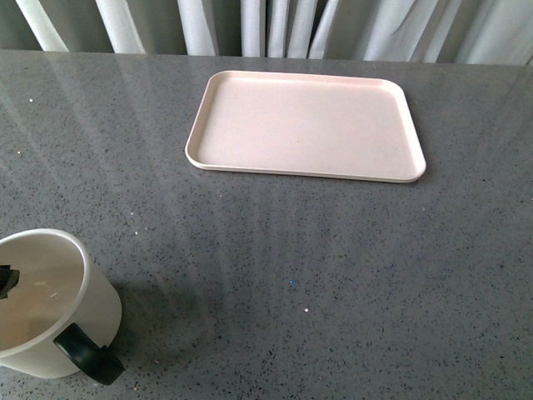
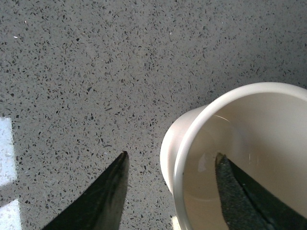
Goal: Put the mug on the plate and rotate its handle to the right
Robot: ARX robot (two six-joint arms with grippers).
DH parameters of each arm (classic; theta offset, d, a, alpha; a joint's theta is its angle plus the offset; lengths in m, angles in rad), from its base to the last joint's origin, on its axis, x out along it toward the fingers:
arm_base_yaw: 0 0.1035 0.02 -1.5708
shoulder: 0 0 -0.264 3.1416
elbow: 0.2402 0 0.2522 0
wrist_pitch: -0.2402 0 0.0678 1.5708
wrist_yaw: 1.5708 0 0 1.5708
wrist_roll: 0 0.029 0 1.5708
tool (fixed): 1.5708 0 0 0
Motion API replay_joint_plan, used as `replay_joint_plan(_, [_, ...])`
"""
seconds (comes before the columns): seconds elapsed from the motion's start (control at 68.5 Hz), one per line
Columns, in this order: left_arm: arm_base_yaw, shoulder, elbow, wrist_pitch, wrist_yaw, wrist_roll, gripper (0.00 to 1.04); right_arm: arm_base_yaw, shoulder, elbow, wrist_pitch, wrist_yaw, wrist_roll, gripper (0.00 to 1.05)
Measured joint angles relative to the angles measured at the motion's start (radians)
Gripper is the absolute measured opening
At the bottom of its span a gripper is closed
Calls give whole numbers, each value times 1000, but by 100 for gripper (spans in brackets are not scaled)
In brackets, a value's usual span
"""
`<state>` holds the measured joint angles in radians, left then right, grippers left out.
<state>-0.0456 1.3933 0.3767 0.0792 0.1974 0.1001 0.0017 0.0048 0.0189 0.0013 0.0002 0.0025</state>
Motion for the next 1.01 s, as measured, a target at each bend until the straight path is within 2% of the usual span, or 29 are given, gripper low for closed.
replay_joint_plan(0.248, [-29, 9, 5, 1, -14, -3, 2, 0, 0, 0, 0, 0, 0, 96])
replay_joint_plan(0.686, [-67, -105, 52, -140, -35, -31, 2, 0, 0, 0, 0, 0, 0, 96])
replay_joint_plan(0.817, [-167, -77, 207, -181, -64, -85, 2, 0, 0, 0, 0, 0, 0, 96])
replay_joint_plan(1.007, [-319, 129, 461, -179, -96, -158, 2, 0, 0, 0, 0, 0, 0, 96])
